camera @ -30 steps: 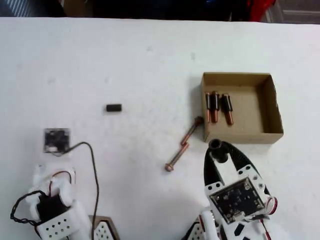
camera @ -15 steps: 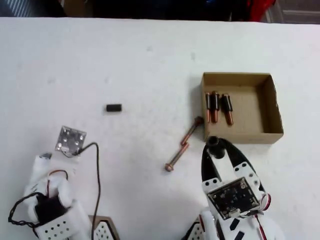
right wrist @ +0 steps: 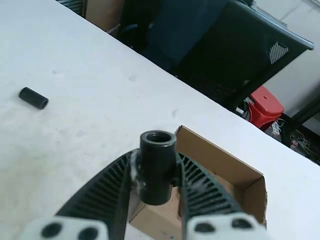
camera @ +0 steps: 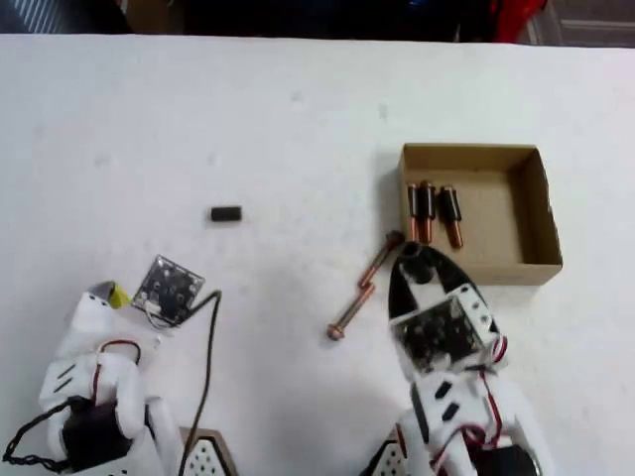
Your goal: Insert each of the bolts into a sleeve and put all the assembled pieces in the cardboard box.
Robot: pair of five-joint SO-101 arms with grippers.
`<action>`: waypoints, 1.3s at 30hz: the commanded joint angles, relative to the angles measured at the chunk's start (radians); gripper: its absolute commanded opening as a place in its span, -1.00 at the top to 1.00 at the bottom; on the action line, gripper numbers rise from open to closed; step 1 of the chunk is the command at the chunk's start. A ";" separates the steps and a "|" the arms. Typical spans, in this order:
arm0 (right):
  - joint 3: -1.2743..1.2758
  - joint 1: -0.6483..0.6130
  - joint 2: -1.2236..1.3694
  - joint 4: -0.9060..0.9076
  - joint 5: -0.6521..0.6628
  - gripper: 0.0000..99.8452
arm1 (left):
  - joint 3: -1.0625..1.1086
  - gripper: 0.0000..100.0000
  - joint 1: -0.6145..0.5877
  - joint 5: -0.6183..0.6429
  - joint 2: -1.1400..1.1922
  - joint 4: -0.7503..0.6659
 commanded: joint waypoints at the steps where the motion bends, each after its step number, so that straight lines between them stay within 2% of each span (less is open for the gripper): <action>1: 0.091 0.110 -0.001 -0.128 -0.107 0.97 | -0.066 0.95 0.015 -0.009 0.007 0.002; 4: 0.135 0.165 -0.001 -0.168 -0.178 0.97 | -0.091 0.95 0.015 -0.011 0.045 -0.002; 9: 0.155 0.217 -0.001 -0.171 -0.189 0.97 | -0.201 0.95 0.048 -0.005 0.306 -0.034; 16: 0.219 0.237 -0.001 -0.176 -0.189 0.97 | -0.414 0.95 0.232 -0.003 0.700 0.005; 22: 0.219 0.343 -0.001 -0.176 -0.189 0.97 | -0.585 0.95 0.374 0.000 0.972 0.100; 31: 0.221 0.384 -0.001 -0.176 -0.189 0.97 | -0.821 0.95 0.615 0.327 1.322 0.126; 39: 0.222 0.384 -0.001 -0.176 -0.187 0.97 | -1.060 0.92 0.791 0.479 1.572 0.123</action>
